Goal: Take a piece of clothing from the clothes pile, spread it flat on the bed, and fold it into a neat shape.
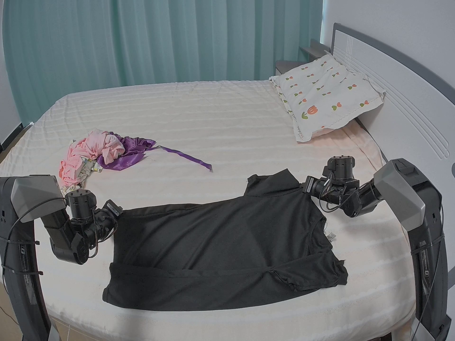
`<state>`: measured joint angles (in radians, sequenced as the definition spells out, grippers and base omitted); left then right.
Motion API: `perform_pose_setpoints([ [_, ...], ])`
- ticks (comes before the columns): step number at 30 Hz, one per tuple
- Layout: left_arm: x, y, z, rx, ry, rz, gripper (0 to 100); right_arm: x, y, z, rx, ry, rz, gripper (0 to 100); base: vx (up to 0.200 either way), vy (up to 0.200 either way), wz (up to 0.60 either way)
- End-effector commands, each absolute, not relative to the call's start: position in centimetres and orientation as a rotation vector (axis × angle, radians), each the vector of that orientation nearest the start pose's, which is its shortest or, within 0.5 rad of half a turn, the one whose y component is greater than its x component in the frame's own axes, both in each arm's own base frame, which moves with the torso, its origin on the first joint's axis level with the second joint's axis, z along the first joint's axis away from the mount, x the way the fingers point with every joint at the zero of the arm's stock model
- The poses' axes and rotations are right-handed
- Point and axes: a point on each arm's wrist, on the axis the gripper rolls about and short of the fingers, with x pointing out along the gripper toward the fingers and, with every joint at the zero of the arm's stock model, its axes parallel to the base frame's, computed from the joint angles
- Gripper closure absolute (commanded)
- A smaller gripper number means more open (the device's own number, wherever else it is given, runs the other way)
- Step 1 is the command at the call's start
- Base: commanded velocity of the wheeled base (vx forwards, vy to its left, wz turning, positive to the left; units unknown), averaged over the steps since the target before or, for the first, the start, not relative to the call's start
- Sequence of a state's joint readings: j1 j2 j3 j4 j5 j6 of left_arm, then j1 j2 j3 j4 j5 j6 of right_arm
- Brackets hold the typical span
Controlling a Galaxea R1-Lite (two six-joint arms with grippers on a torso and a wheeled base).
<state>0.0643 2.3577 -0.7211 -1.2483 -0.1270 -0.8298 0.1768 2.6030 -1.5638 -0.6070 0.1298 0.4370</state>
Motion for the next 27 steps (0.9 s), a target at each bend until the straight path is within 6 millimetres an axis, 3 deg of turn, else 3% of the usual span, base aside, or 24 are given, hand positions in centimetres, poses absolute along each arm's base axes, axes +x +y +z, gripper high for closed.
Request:
perform_pose_setpoints([
  [1,37.1,2.2,-0.3,-0.854,0.379,0.1,100,49.3,8.9,1.3,0.431,0.471,0.202,100,0.0,0.0,0.0],
  [10,37.0,2.3,2.1,-0.823,0.296,0.087,100,48.3,8.4,4.2,0.503,0.419,0.195,100,0.0,0.0,0.0],
  [18,36.9,3.4,3.8,-0.815,0.227,0.097,100,47.1,8.1,1.7,0.479,0.394,0.203,100,0.0,0.0,0.0],
  [27,35.6,3.3,5.4,-0.812,0.207,0.092,100,47.4,8.0,2.8,0.484,0.3,0.225,100,0.0,0.0,0.0],
])
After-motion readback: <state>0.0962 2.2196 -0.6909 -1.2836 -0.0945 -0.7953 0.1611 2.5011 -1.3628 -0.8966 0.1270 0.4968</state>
